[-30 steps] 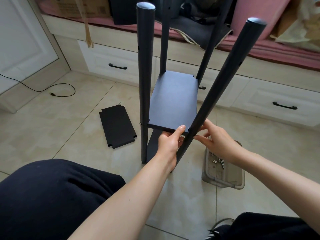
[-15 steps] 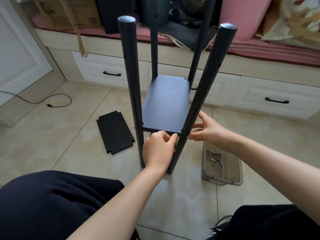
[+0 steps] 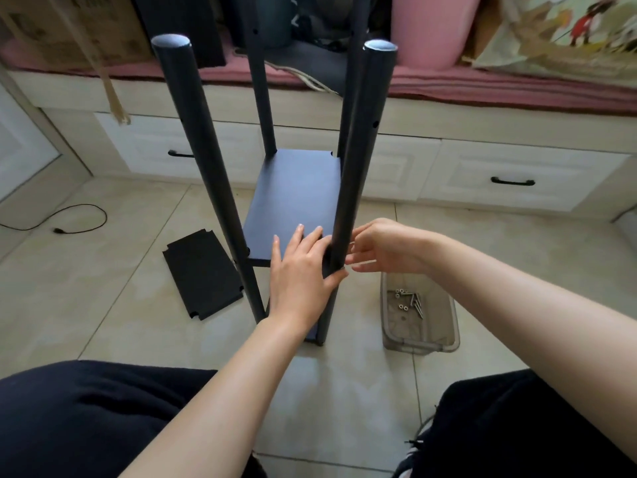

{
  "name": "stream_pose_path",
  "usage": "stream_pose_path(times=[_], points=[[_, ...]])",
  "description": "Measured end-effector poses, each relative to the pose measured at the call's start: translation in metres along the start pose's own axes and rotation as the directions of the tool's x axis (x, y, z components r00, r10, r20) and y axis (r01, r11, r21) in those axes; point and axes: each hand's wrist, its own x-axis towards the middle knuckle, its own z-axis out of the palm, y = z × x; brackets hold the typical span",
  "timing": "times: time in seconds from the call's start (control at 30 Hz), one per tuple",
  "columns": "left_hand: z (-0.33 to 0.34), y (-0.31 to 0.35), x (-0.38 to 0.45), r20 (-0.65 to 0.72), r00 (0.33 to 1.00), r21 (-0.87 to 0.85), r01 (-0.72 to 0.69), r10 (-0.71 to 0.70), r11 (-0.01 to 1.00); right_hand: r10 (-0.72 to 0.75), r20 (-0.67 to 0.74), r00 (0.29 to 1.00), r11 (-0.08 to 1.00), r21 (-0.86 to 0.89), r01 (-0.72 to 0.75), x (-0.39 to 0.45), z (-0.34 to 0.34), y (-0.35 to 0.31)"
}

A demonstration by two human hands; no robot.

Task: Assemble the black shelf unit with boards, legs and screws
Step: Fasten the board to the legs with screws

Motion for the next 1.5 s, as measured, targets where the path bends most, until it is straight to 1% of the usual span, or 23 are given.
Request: stream_pose_path(times=[0.07, 0.17, 0.23, 0.3, 0.47, 0.67, 0.73, 0.8, 0.93, 1.03, 1.1, 1.13, 1.2, 1.27, 1.33, 1.4, 1.5], points=[[0.002, -0.001, 0.001, -0.005, 1.000, 0.020, -0.018, 0.018, 1.000, 0.014, -0.048, 0.999, 1.000, 0.018, -0.013, 0.005, 0.007, 0.002], [0.007, -0.004, 0.002, 0.000, 1.000, 0.070, -0.018, 0.018, 0.997, -0.023, -0.140, 0.990, 1.000, 0.004, 0.023, 0.014, 0.023, 0.007], [0.009, -0.009, 0.001, 0.011, 1.000, 0.108, -0.013, 0.012, 0.994, -0.056, -0.207, 0.977, 0.998, -0.054, 0.046, 0.018, 0.029, 0.009], [0.010, -0.013, -0.001, 0.015, 1.000, 0.125, -0.028, 0.026, 0.992, -0.078, -0.234, 0.969, 0.991, -0.124, 0.050, 0.018, 0.029, 0.010], [0.008, -0.018, -0.005, 0.034, 0.996, 0.115, -0.088, 0.085, 0.989, -0.068, -0.243, 0.968, 0.993, -0.114, 0.041, 0.012, 0.026, 0.011], [0.004, -0.021, -0.008, 0.044, 0.989, 0.148, -0.149, 0.144, 0.978, -0.050, -0.182, 0.982, 0.998, 0.015, 0.053, 0.006, 0.020, 0.022], [0.005, -0.019, -0.008, 0.039, 0.986, 0.150, -0.165, 0.161, 0.975, -0.058, -0.196, 0.979, 0.995, 0.070, 0.072, 0.003, 0.011, 0.032], [0.007, -0.017, -0.008, 0.011, 0.985, 0.143, -0.172, 0.172, 0.975, -0.066, -0.211, 0.975, 0.994, 0.069, 0.082, -0.002, -0.001, 0.042], [0.013, -0.018, -0.010, -0.057, 0.980, 0.154, -0.179, 0.190, 0.972, 0.001, -0.287, 0.958, 0.996, 0.083, 0.024, -0.005, -0.040, 0.070], [0.020, -0.017, -0.011, -0.130, 0.967, 0.159, -0.200, 0.221, 0.967, 0.103, -0.410, 0.906, 0.990, 0.128, -0.054, 0.004, -0.068, 0.109], [0.024, -0.018, -0.011, -0.177, 0.953, 0.170, -0.218, 0.247, 0.961, 0.182, -0.465, 0.867, 0.981, 0.152, -0.124, 0.015, -0.081, 0.139], [0.026, -0.020, -0.011, -0.199, 0.946, 0.176, -0.224, 0.257, 0.959, 0.207, -0.484, 0.850, 0.977, 0.140, -0.159, 0.021, -0.086, 0.152], [0.030, -0.023, -0.010, -0.239, 0.932, 0.171, -0.235, 0.271, 0.957, 0.214, -0.510, 0.833, 0.973, 0.037, -0.226, 0.034, -0.099, 0.172], [0.034, -0.024, -0.008, -0.271, 0.918, 0.166, -0.252, 0.290, 0.953, 0.178, -0.525, 0.832, 0.957, -0.104, -0.270, 0.049, -0.111, 0.184], [0.037, -0.024, -0.009, -0.299, 0.902, 0.179, -0.268, 0.312, 0.947, 0.142, -0.546, 0.826, 0.933, -0.206, -0.296, 0.066, -0.119, 0.192], [0.038, -0.022, -0.008, -0.320, 0.890, 0.187, -0.277, 0.325, 0.943, 0.124, -0.543, 0.831, 0.902, -0.288, -0.322, 0.084, -0.122, 0.199], [0.042, -0.022, -0.007, -0.331, 0.887, 0.195, -0.271, 0.323, 0.943, 0.092, -0.510, 0.855, 0.823, -0.444, -0.354, 0.112, -0.118, 0.211]])
